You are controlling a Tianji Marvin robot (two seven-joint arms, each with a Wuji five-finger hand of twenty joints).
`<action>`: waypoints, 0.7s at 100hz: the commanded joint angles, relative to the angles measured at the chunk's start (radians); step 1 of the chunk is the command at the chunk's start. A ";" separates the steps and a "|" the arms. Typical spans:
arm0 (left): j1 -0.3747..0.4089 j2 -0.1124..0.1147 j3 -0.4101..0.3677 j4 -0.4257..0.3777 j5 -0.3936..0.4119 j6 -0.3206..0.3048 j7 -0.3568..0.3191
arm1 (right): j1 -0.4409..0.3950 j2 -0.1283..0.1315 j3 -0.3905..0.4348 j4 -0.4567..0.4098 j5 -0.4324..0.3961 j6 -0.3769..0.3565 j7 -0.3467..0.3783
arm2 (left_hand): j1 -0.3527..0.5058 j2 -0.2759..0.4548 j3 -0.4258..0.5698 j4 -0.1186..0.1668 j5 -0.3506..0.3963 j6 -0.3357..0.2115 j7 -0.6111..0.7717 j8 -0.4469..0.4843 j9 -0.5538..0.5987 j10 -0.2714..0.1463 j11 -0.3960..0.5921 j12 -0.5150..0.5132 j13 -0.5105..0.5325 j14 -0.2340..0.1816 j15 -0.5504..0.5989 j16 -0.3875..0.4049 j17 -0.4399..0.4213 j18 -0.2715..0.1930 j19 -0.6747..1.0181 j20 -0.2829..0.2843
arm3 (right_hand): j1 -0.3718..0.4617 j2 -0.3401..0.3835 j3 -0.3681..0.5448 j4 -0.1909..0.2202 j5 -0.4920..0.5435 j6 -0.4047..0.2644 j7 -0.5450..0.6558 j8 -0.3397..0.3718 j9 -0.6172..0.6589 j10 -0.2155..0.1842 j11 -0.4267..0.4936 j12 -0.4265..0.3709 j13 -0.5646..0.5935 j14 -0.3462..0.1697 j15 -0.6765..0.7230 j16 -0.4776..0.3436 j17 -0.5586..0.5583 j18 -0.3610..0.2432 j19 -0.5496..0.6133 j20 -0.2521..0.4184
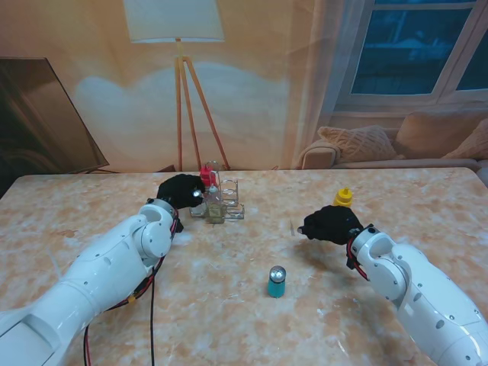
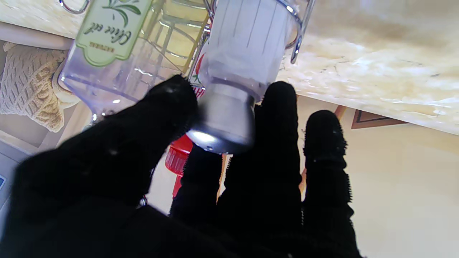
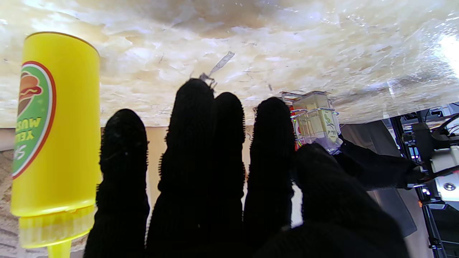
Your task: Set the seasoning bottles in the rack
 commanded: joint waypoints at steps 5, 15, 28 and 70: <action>-0.001 -0.001 -0.003 -0.006 0.004 -0.005 -0.012 | -0.008 -0.003 -0.003 -0.001 -0.003 0.001 0.014 | -0.044 -0.032 0.046 0.027 -0.014 0.026 -0.029 0.016 -0.038 0.003 -0.010 -0.012 -0.037 -0.008 -0.043 -0.029 -0.022 -0.003 -0.013 -0.020 | -0.006 -0.014 0.032 -0.031 0.025 -0.013 0.007 -0.011 0.015 0.002 0.006 0.002 0.019 -0.022 0.006 -0.005 -0.002 0.005 0.002 0.014; 0.004 0.001 -0.008 -0.010 0.008 -0.008 -0.009 | -0.008 -0.003 -0.003 -0.001 -0.002 0.001 0.014 | -0.057 -0.031 0.051 0.025 -0.014 0.027 -0.036 0.019 -0.042 0.002 -0.012 -0.013 -0.039 -0.006 -0.047 -0.033 -0.025 -0.002 -0.015 -0.021 | -0.007 -0.016 0.033 -0.031 0.024 -0.014 0.007 -0.011 0.015 0.001 0.006 0.002 0.019 -0.022 0.006 -0.005 -0.002 0.005 0.003 0.014; 0.012 0.008 -0.019 -0.022 0.020 -0.015 -0.007 | -0.008 -0.003 -0.004 -0.001 -0.002 0.000 0.015 | -0.071 -0.032 0.053 0.023 -0.012 0.023 -0.041 0.022 -0.048 0.001 -0.017 -0.015 -0.051 0.001 -0.056 -0.040 -0.034 -0.001 -0.023 -0.024 | -0.008 -0.015 0.035 -0.031 0.024 -0.016 0.007 -0.010 0.014 0.000 0.006 0.002 0.019 -0.024 0.006 -0.005 -0.002 0.005 0.003 0.014; 0.125 0.068 -0.154 -0.219 0.155 -0.044 0.003 | -0.006 -0.003 -0.007 -0.001 0.000 -0.002 0.015 | -0.072 0.000 0.026 0.022 -0.023 0.034 -0.057 0.033 -0.067 0.010 -0.025 -0.018 -0.078 0.017 -0.068 -0.055 -0.066 0.011 -0.036 -0.031 | -0.009 -0.014 0.036 -0.032 0.023 -0.017 0.009 -0.009 0.013 -0.001 0.007 0.002 0.017 -0.023 0.005 -0.005 -0.002 0.003 0.002 0.013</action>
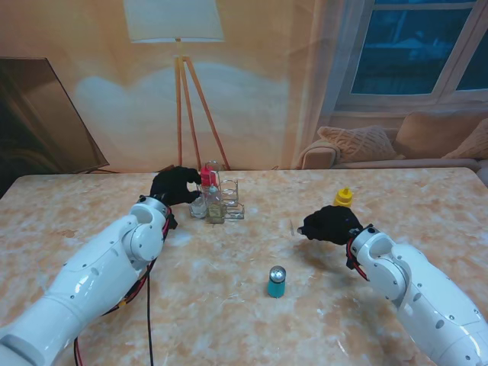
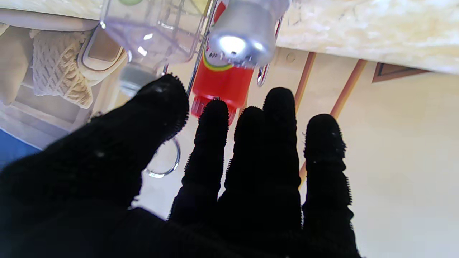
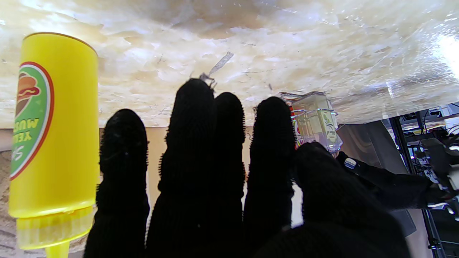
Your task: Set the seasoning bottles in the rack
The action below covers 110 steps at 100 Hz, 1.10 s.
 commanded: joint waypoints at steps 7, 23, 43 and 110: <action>0.061 0.031 -0.053 -0.102 0.044 -0.013 -0.019 | -0.008 -0.003 -0.005 -0.001 -0.001 -0.002 0.014 | -0.020 0.011 0.006 0.020 -0.022 0.021 -0.025 0.010 -0.036 0.011 -0.008 -0.005 -0.012 0.020 -0.014 -0.021 -0.016 0.005 -0.004 -0.019 | -0.007 -0.003 0.025 -0.032 0.014 -0.016 0.009 -0.008 0.013 0.000 0.007 0.002 0.018 -0.024 0.006 -0.005 -0.002 0.003 0.002 0.013; 0.152 0.056 -0.120 -0.245 0.074 -0.061 -0.090 | -0.009 -0.003 -0.005 -0.003 -0.002 -0.003 0.013 | -0.020 0.016 -0.002 0.020 -0.022 0.028 -0.042 0.007 -0.038 0.017 -0.015 -0.008 -0.018 0.025 -0.014 -0.024 -0.024 0.018 -0.005 -0.019 | -0.007 -0.003 0.024 -0.032 0.014 -0.017 0.008 -0.007 0.013 0.000 0.007 0.002 0.017 -0.023 0.005 -0.005 -0.003 0.004 0.002 0.013; 0.224 0.069 -0.131 -0.371 0.013 -0.122 -0.218 | -0.016 -0.003 -0.003 -0.011 -0.005 -0.003 0.013 | -0.027 0.019 -0.006 0.021 -0.019 0.033 -0.073 0.001 -0.039 0.017 -0.026 -0.011 -0.030 0.035 -0.022 -0.032 -0.033 0.025 -0.011 -0.020 | -0.007 -0.001 0.023 -0.032 0.013 -0.017 0.008 -0.007 0.012 0.000 0.007 0.002 0.017 -0.025 0.005 -0.005 -0.002 0.004 0.002 0.013; 0.191 0.073 0.067 -0.390 -0.282 -0.154 -0.480 | -0.029 -0.003 0.008 -0.023 -0.013 -0.004 0.007 | -0.060 -0.006 0.014 0.016 -0.079 0.009 -0.219 -0.035 -0.130 0.005 -0.130 -0.049 -0.178 0.110 -0.137 -0.101 -0.147 0.067 -0.112 -0.048 | -0.005 0.000 0.021 -0.031 0.013 -0.017 0.008 -0.007 0.013 0.000 0.007 0.002 0.018 -0.024 0.005 -0.005 -0.003 0.003 0.002 0.013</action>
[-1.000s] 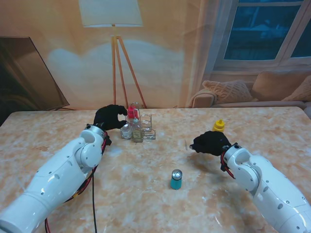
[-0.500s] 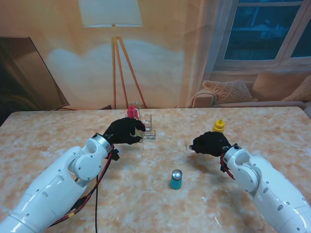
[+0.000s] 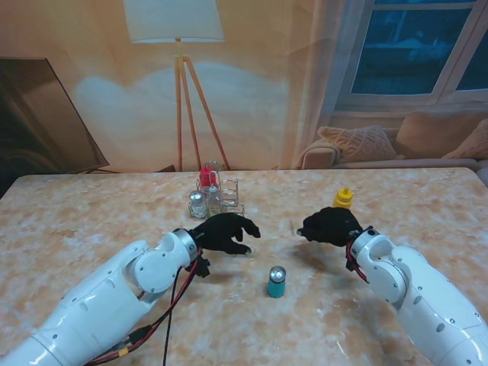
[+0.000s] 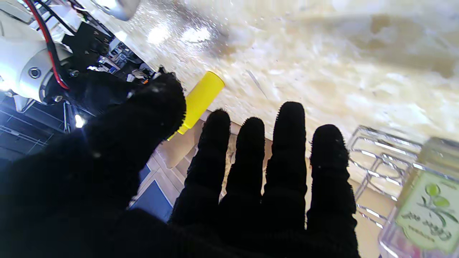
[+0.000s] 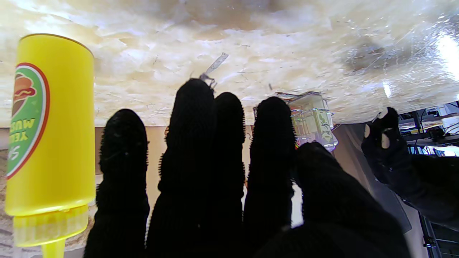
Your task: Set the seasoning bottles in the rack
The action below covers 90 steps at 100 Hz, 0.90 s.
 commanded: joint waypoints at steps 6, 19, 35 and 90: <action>0.003 -0.007 0.016 -0.007 -0.047 -0.006 -0.052 | -0.011 -0.003 -0.001 -0.004 -0.005 -0.002 0.012 | -0.027 -0.011 0.019 0.015 -0.050 -0.063 -0.060 -0.021 -0.073 0.000 -0.055 -0.040 -0.081 0.037 -0.058 -0.048 -0.053 0.030 -0.036 -0.019 | -0.005 -0.001 0.020 -0.031 0.013 -0.016 0.008 -0.007 0.012 -0.001 0.007 0.002 0.018 -0.025 0.005 -0.005 -0.002 0.003 0.002 0.013; 0.008 -0.007 0.024 -0.014 -0.112 -0.015 -0.082 | -0.013 -0.002 0.001 -0.006 -0.007 -0.001 0.012 | -0.011 -0.030 0.031 0.016 -0.074 -0.090 -0.072 -0.027 -0.104 -0.017 -0.079 -0.053 -0.115 0.046 -0.075 -0.062 -0.075 0.040 -0.050 -0.013 | -0.004 -0.001 0.021 -0.031 0.014 -0.016 0.010 -0.006 0.013 -0.002 0.008 0.002 0.019 -0.026 0.006 -0.004 -0.002 0.003 0.003 0.013; 0.006 -0.004 0.051 -0.016 -0.163 -0.031 -0.120 | -0.013 -0.002 0.003 -0.006 -0.008 0.000 0.011 | -0.009 -0.052 0.051 0.015 -0.084 -0.106 -0.066 -0.030 -0.123 -0.020 -0.089 -0.059 -0.130 0.050 -0.081 -0.072 -0.080 0.044 -0.062 -0.009 | -0.005 0.000 0.021 -0.031 0.013 -0.017 0.010 -0.006 0.013 -0.002 0.008 0.003 0.018 -0.024 0.006 -0.004 -0.003 0.002 0.002 0.013; -0.029 -0.014 0.150 0.014 -0.234 -0.066 -0.153 | -0.021 -0.002 0.014 -0.011 -0.016 0.002 0.005 | -0.003 -0.089 0.084 0.007 -0.082 -0.132 -0.024 -0.027 -0.154 -0.053 -0.089 -0.053 -0.181 0.046 -0.084 -0.074 -0.123 0.041 -0.098 0.000 | -0.005 0.003 0.019 -0.031 0.013 -0.017 0.009 -0.004 0.012 -0.002 0.008 0.002 0.017 -0.024 0.006 -0.004 -0.003 0.005 0.002 0.014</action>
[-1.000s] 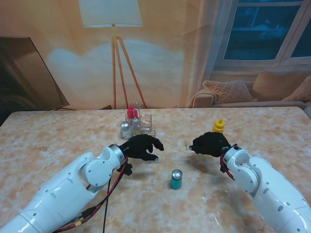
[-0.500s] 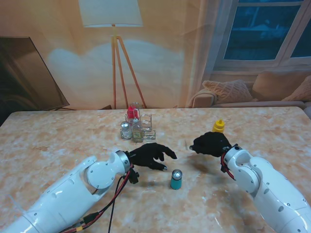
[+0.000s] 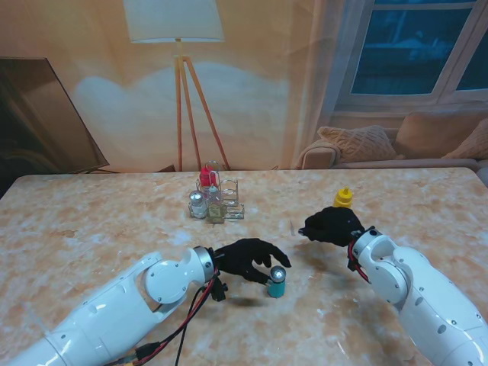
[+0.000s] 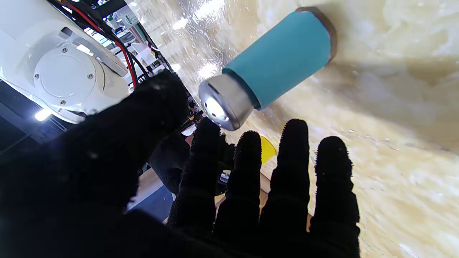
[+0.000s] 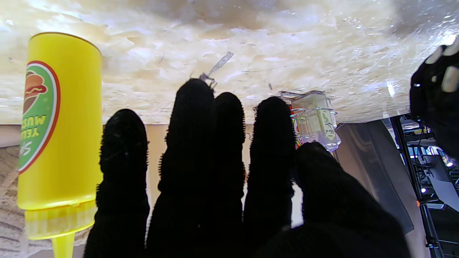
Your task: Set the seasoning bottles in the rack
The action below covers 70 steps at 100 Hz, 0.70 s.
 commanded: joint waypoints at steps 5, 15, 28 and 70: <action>-0.014 -0.010 0.026 0.017 0.007 -0.015 -0.009 | -0.012 -0.002 0.000 -0.006 -0.005 0.001 0.011 | 0.002 -0.041 0.044 0.007 -0.022 -0.038 0.026 -0.013 -0.046 -0.028 0.001 0.005 -0.022 -0.001 -0.007 -0.010 -0.017 0.001 -0.006 0.003 | -0.004 0.002 0.018 -0.031 0.013 -0.017 0.009 -0.004 0.012 -0.003 0.008 0.002 0.017 -0.024 0.006 -0.004 -0.003 0.003 0.002 0.014; -0.022 -0.015 0.040 0.026 0.013 -0.023 0.003 | -0.013 -0.002 0.001 -0.007 -0.006 0.000 0.010 | 0.012 -0.046 0.049 0.006 -0.032 -0.042 0.026 -0.017 -0.064 -0.031 0.009 0.021 -0.022 -0.013 0.011 0.008 -0.019 -0.002 -0.006 0.011 | -0.005 0.001 0.017 -0.031 0.013 -0.019 0.009 -0.004 0.013 -0.003 0.009 0.002 0.017 -0.024 0.006 -0.004 -0.002 0.004 0.002 0.014; -0.031 -0.019 0.056 0.035 0.015 -0.032 0.007 | -0.016 -0.002 0.004 -0.009 -0.008 0.001 0.008 | 0.020 -0.049 0.048 0.007 -0.042 -0.053 0.032 -0.019 -0.074 -0.037 0.031 0.056 -0.023 -0.029 0.037 0.047 -0.023 -0.007 -0.004 0.021 | -0.004 0.002 0.017 -0.031 0.013 -0.017 0.009 -0.004 0.012 -0.002 0.008 0.002 0.018 -0.025 0.007 -0.004 -0.002 0.004 0.002 0.014; -0.058 -0.029 0.097 0.074 0.023 -0.039 0.015 | -0.016 -0.002 0.005 -0.009 -0.009 0.003 0.009 | 0.079 -0.054 0.054 0.009 0.010 -0.066 0.169 0.045 -0.042 -0.054 0.104 0.162 0.036 -0.085 0.138 0.209 0.019 -0.044 0.054 0.067 | -0.005 0.002 0.017 -0.031 0.013 -0.016 0.009 -0.004 0.013 -0.003 0.008 0.002 0.018 -0.024 0.006 -0.004 -0.002 0.004 0.002 0.014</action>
